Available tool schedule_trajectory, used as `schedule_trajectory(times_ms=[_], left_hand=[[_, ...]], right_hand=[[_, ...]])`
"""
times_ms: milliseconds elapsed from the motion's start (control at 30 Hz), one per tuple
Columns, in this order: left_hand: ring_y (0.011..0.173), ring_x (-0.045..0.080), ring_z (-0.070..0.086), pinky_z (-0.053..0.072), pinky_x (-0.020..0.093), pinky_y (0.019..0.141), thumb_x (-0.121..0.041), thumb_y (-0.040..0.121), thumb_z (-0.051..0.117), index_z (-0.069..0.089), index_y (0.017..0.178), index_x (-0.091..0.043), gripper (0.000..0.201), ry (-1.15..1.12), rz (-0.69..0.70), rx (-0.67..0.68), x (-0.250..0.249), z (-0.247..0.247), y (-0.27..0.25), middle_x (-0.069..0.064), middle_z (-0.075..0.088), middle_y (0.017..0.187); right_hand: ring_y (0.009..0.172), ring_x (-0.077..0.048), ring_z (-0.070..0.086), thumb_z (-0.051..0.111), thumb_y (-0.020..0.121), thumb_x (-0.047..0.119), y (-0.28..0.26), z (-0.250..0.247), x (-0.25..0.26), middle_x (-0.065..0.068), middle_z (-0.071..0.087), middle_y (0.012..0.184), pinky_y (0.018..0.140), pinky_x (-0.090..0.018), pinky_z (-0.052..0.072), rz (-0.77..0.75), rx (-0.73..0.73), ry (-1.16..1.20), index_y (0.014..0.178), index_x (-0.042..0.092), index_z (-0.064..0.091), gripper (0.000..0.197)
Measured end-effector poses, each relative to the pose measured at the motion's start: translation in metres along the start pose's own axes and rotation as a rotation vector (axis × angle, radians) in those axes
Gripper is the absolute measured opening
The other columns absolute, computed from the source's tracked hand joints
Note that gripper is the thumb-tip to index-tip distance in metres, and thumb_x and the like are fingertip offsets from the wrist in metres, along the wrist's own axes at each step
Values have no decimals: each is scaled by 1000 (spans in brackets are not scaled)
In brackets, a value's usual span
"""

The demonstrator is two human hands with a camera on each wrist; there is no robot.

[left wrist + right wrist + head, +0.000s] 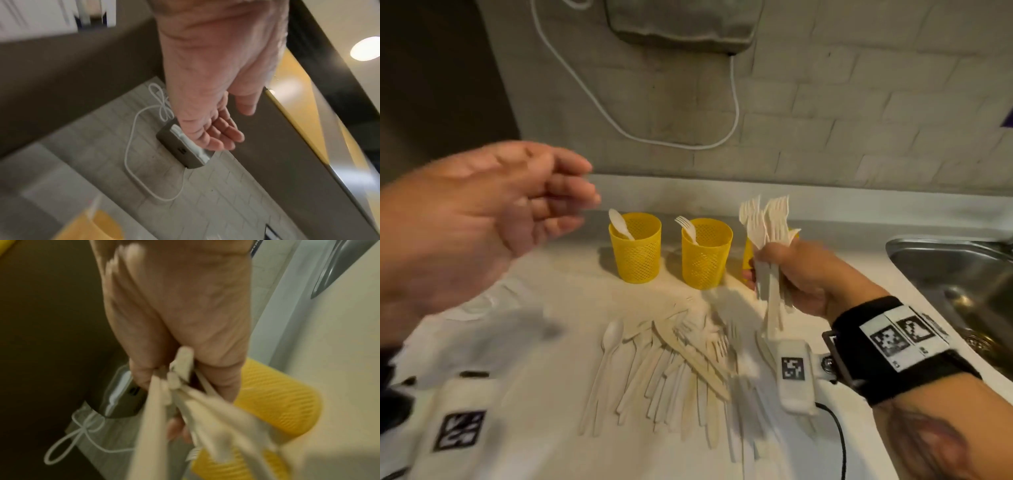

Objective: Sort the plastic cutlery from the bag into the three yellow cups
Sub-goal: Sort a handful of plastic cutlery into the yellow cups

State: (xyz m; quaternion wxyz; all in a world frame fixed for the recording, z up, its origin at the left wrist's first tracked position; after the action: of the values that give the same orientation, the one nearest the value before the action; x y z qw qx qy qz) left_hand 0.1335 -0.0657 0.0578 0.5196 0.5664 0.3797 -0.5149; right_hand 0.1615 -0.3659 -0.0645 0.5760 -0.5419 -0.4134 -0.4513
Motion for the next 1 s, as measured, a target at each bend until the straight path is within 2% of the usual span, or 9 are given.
schedule_trajectory(times_ms=[67,233,367,433,533,700,833,933,1000], left_hand=[[88,7,70,54,25,85,-49,84,57,68,93,-22,30,-192,-60,-17,15,36,27,-6,72,85],[82,22,60,42,39,86,-60,98,29,58,87,-13,57,-525,-546,-35,132,122,51,5,62,86],[130,39,45,19,62,112,-70,94,23,56,114,2,82,-797,-754,-52,187,150,37,21,60,114],[116,41,53,36,63,98,-72,92,25,52,125,6,89,-889,-753,-56,190,154,37,25,60,119],[84,30,63,53,40,75,-66,96,30,61,114,1,76,-963,-680,-108,182,143,42,20,68,96],[73,29,70,57,45,81,-29,104,34,67,100,-5,42,-841,-602,-98,178,131,50,19,71,87],[94,33,71,44,54,104,-44,103,35,71,92,-3,56,-800,-613,-90,186,131,52,19,72,99],[90,32,72,57,47,85,-54,99,39,69,109,-8,56,-801,-608,-70,179,129,57,17,73,104],[78,28,74,59,38,73,-47,96,43,72,102,-14,45,-778,-589,-33,170,132,58,12,75,94]], right_hand=[[55,-21,60,43,94,-3,2,14,25,-13,57,64,52,-29,52,-123,-3,141,87,2,52,12],[59,-16,56,51,86,-1,1,49,85,-7,55,72,57,-29,47,-474,-45,399,92,6,55,11],[68,-15,58,59,77,7,-5,56,110,-6,59,77,68,-27,51,-699,-115,362,100,-5,58,26],[78,-16,59,64,78,10,-2,61,106,-3,62,84,76,-32,51,-719,-125,267,113,-7,56,40],[83,-19,61,70,77,18,12,74,73,-2,65,85,73,-40,49,-581,-47,96,105,10,65,29],[78,-24,64,67,84,1,16,81,45,-9,64,80,71,-40,53,-406,104,190,86,16,69,15],[75,-26,60,67,80,2,17,77,61,-13,57,79,66,-38,51,-444,107,142,92,8,63,14],[72,-23,67,65,83,-8,19,90,50,-13,65,81,61,-32,54,-391,163,18,100,-1,62,18],[89,-30,71,65,83,-10,21,95,37,-18,70,95,77,-40,58,-351,156,-18,114,-3,61,31]])
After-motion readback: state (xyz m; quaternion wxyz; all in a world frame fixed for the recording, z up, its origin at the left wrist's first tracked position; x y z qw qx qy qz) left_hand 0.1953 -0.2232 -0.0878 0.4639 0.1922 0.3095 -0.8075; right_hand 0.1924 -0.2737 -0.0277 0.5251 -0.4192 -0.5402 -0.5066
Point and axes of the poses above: each hand's wrist, its own y-axis towards the middle knuckle, its own z-axis out of the palm, x = y × z, the point moved 10 cm from there along y, towards the middle knuckle
